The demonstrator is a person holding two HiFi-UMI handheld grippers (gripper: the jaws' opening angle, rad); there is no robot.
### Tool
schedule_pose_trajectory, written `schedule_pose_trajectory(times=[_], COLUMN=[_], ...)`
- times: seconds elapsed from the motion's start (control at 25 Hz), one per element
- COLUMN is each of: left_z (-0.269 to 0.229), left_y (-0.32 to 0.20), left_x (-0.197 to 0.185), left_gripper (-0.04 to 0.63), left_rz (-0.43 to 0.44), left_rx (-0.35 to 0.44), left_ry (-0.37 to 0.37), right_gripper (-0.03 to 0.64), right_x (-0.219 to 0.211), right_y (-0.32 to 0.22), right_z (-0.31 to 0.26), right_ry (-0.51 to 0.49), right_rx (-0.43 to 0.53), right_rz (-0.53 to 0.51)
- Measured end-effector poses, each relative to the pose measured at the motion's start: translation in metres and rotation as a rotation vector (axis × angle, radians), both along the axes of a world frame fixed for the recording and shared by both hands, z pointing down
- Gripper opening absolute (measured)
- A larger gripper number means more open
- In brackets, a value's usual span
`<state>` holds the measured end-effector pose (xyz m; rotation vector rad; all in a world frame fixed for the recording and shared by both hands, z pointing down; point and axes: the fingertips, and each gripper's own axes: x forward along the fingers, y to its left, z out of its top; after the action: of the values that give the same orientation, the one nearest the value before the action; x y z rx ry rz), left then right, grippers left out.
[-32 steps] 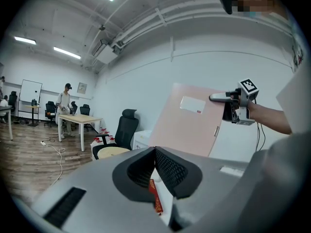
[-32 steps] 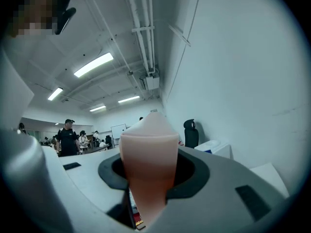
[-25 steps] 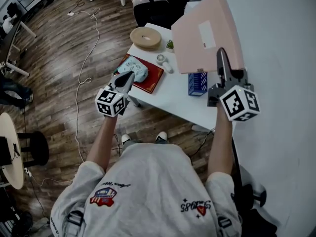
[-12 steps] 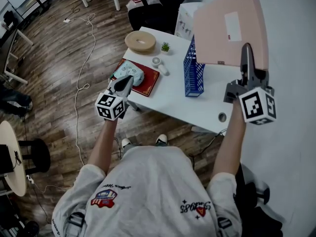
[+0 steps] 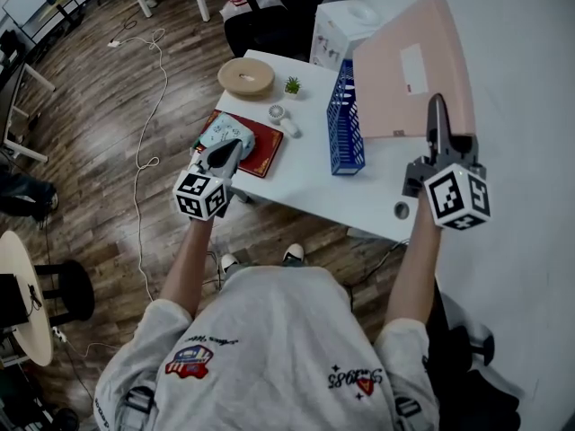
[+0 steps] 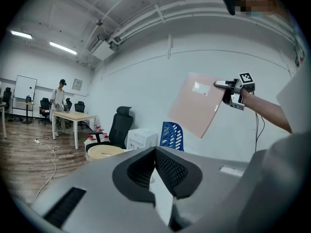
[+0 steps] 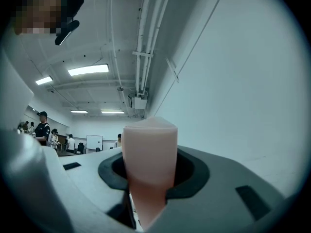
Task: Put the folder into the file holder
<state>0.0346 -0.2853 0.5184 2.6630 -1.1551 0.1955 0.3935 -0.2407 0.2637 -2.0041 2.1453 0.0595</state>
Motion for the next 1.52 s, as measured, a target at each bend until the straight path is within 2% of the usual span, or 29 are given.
schedule_pose_trajectory(times=[0.56,1.52], left_z=[0.009,0.023], left_y=[0.003,0.021], left_x=[0.002,-0.039], left_gripper=[0.006,0.006], left_rz=[-0.011,-0.114], left_rx=[-0.022,-0.058], left_ry=[-0.002,-0.012], right_gripper=[0.16,0.161], right_x=[-0.008,-0.021], right_y=[-0.014,-0.049], right_z=[0.061,0.151], right_ry=[0.054,0.077], right_rx=[-0.097,-0.162], right_rz=[-0.008,-0.014])
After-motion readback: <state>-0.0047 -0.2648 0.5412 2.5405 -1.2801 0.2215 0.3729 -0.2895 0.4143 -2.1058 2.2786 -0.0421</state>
